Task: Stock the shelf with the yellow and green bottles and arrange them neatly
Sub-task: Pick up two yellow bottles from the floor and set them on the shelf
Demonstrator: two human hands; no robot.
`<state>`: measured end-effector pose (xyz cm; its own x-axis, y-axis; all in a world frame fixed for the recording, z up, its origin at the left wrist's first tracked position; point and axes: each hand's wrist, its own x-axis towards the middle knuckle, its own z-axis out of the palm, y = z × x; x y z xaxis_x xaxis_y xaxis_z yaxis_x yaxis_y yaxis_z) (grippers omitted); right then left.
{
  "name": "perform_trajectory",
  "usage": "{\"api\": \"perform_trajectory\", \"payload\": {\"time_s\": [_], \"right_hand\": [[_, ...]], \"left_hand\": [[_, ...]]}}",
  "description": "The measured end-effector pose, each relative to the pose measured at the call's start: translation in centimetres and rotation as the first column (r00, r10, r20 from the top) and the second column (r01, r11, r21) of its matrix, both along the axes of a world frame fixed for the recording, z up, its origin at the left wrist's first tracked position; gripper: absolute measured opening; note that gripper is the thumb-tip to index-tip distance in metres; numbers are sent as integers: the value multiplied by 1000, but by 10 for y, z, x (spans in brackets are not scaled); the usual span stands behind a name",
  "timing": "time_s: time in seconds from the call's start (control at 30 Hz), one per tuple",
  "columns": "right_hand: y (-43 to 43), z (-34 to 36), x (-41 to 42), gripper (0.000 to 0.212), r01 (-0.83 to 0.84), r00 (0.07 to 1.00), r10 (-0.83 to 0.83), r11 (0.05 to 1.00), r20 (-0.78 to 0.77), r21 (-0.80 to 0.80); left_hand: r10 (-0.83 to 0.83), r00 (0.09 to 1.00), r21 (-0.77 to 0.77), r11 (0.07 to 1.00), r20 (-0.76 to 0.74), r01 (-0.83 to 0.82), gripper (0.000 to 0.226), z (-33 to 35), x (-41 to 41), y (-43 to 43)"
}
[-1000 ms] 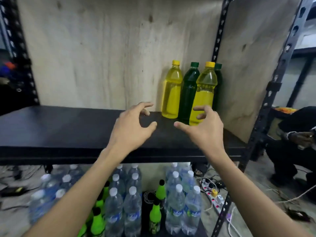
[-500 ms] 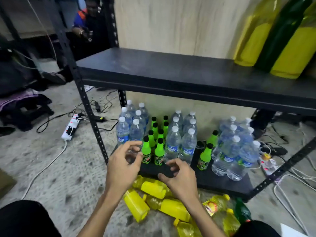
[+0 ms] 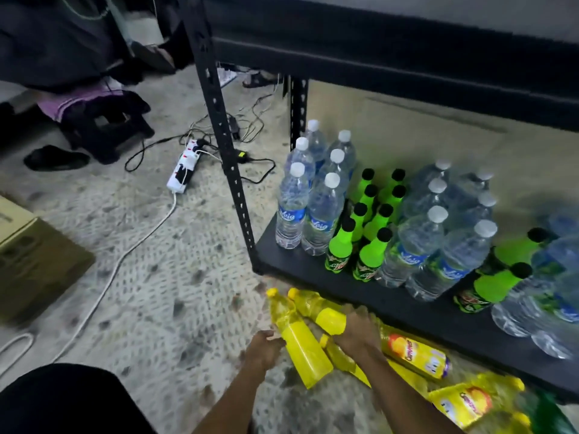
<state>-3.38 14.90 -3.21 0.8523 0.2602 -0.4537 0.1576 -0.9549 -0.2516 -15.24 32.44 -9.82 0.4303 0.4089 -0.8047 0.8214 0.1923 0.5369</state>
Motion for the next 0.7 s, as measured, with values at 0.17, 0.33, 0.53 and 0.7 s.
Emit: {"api": "perform_trajectory", "payload": {"time_s": [0.17, 0.33, 0.53, 0.7], "right_hand": [[11, -42, 21, 68, -129, 991, 134, 982, 27, -141], [22, -70, 28, 80, -160, 984, 175, 961, 46, -225], [29, -88, 39, 88, -209, 976, 217, 944, 2, -255], [31, -88, 41, 71, -202, 976, 216, 948, 33, -246]], "left_hand": [[212, 977, -129, 969, -17, -212, 67, -51, 32, -11], [225, 964, 35, 974, -144, -223, 91, -49, 63, -26], [287, 956, 30, 958, -56, -286, 100, -65, 65, -31], [245, 965, 18, 969, -89, -245, 85, -52, 73, -32]]}}
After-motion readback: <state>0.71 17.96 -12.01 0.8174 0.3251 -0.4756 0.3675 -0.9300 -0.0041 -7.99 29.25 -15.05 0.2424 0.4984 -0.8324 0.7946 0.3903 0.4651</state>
